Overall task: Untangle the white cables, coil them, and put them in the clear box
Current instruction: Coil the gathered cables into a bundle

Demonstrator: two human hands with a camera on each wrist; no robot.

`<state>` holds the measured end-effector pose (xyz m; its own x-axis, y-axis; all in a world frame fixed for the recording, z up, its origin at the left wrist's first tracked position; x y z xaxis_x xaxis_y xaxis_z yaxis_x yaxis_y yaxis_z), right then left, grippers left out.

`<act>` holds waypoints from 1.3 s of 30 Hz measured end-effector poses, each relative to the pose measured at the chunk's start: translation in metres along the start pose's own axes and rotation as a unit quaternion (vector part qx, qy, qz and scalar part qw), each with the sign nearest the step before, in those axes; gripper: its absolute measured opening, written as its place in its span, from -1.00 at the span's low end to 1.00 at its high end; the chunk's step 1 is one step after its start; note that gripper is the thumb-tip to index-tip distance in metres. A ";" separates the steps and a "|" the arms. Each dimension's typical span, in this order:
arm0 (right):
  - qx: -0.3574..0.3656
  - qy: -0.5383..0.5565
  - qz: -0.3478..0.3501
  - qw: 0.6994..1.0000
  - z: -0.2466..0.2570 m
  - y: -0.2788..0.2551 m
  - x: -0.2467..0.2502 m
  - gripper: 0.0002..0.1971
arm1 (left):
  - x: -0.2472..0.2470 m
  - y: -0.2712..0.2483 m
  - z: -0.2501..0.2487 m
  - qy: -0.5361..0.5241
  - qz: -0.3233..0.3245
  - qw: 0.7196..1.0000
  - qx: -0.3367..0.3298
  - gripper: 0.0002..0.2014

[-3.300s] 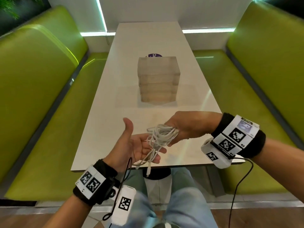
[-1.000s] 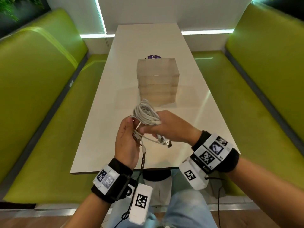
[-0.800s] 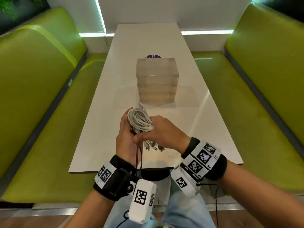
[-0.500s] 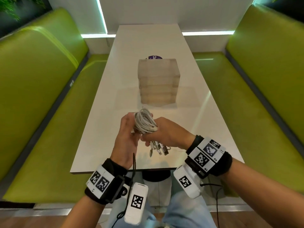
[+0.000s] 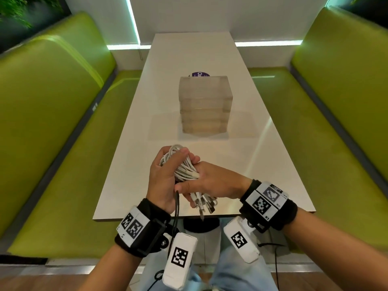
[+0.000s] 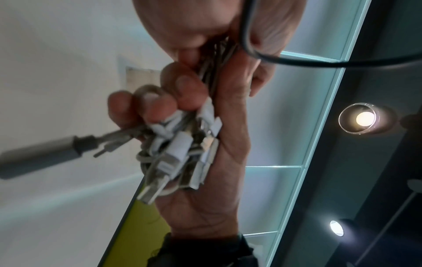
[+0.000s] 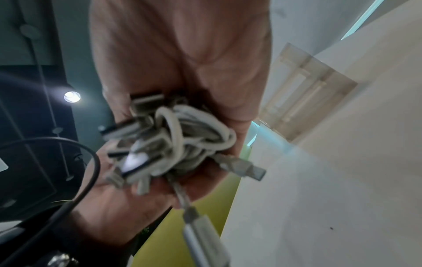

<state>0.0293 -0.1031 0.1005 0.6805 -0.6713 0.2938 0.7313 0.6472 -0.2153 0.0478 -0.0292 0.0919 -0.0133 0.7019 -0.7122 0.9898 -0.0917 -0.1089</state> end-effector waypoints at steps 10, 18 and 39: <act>0.007 0.101 -0.115 0.988 -0.009 -0.011 0.033 -0.78 | -0.004 0.005 0.009 0.104 0.122 0.986 0.034 -0.01; 0.018 0.225 -0.090 0.970 -0.013 -0.007 0.017 -0.74 | -0.005 -0.004 0.021 0.116 0.113 0.981 0.107 0.16; -0.003 0.279 -0.070 0.958 -0.025 0.000 0.009 -0.84 | 0.029 0.015 -0.022 0.082 0.065 0.994 -0.026 -0.30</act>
<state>0.0368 -0.1186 0.0798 0.4932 -0.8406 -0.2239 0.8156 0.5363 -0.2170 0.0657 0.0051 0.0849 0.1347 0.7931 -0.5940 0.9877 -0.1553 0.0166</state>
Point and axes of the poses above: each hand's wrist, its own y-axis towards the middle knuckle, its own x-axis out of the back of the hand, z = x × y, the point moved 7 cm from there along y, towards the middle knuckle, and after that the axes turned 9 degrees about -y, right-handed, at the moved point
